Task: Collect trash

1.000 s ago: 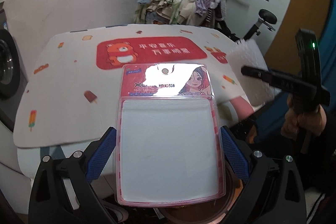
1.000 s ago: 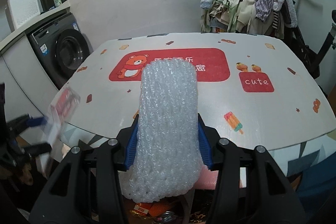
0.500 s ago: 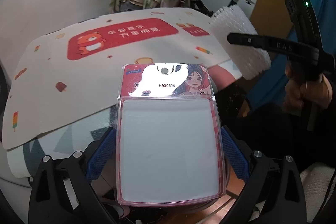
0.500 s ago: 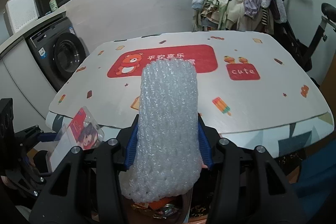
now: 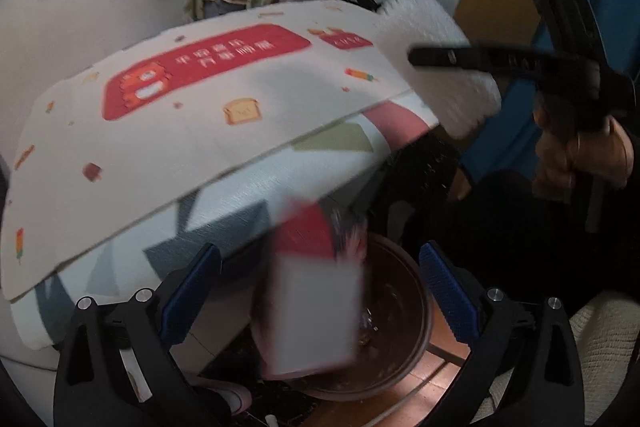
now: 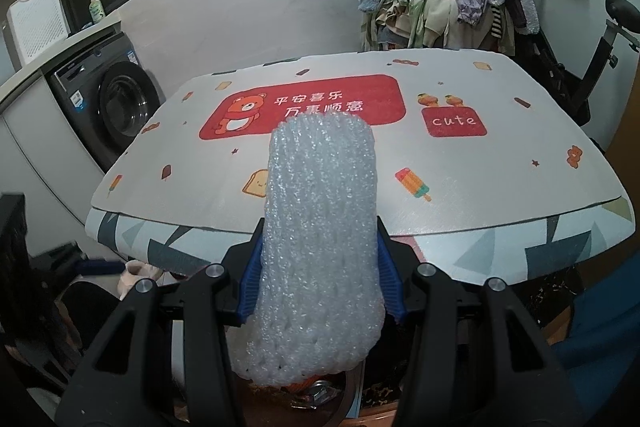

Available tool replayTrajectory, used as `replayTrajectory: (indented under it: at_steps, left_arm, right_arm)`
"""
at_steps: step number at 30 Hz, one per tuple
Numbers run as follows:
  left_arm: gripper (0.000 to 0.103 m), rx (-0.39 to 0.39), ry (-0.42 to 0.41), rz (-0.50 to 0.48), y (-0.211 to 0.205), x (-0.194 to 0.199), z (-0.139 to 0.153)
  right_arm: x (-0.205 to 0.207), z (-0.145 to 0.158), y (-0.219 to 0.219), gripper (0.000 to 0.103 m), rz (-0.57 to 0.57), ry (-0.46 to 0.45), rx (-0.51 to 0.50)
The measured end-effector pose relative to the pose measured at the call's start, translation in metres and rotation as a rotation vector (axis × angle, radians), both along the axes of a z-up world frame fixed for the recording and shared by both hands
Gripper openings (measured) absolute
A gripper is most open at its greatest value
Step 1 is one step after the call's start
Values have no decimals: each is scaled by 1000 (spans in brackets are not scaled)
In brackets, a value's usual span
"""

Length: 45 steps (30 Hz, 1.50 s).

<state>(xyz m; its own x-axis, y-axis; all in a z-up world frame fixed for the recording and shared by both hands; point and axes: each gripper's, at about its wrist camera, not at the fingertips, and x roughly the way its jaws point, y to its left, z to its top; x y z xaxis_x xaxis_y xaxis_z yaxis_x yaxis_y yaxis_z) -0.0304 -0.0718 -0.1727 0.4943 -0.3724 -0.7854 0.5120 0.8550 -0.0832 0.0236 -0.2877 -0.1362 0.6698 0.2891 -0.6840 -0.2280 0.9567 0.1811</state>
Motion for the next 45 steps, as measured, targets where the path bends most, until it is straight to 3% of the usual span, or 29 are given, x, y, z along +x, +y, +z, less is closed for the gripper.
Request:
replayTrajectory:
  at_steps: [7, 20, 30, 32, 35, 37, 38, 41, 45]
  left_arm:
    - [97, -62, -96, 179, 38, 8, 33]
    - [97, 44, -190, 452, 93, 14, 51]
    - [97, 90, -192, 538, 107, 14, 49]
    - [97, 110, -196, 542, 105, 14, 50]
    - [97, 78, -206, 521, 102, 11, 53]
    - [97, 77, -211, 524, 101, 11, 54]
    - [97, 86, -213, 528, 100, 12, 54]
    - [97, 133, -217, 535, 95, 14, 55]
    - [97, 134, -238, 505, 89, 15, 64]
  right_arm:
    - [-6, -22, 18, 51, 52, 55, -11]
    - [-23, -72, 70, 51, 215, 206, -84]
    - [-27, -90, 83, 54, 263, 279, -120]
    - [-27, -92, 84, 56, 264, 283, -126]
    - [-26, -93, 84, 67, 259, 288, -135]
    - [-25, -94, 83, 89, 246, 286, -148]
    - [-25, -93, 82, 93, 240, 282, -150]
    - [-23, -87, 79, 97, 214, 253, -160]
    - [-17, -66, 71, 97, 171, 177, -167]
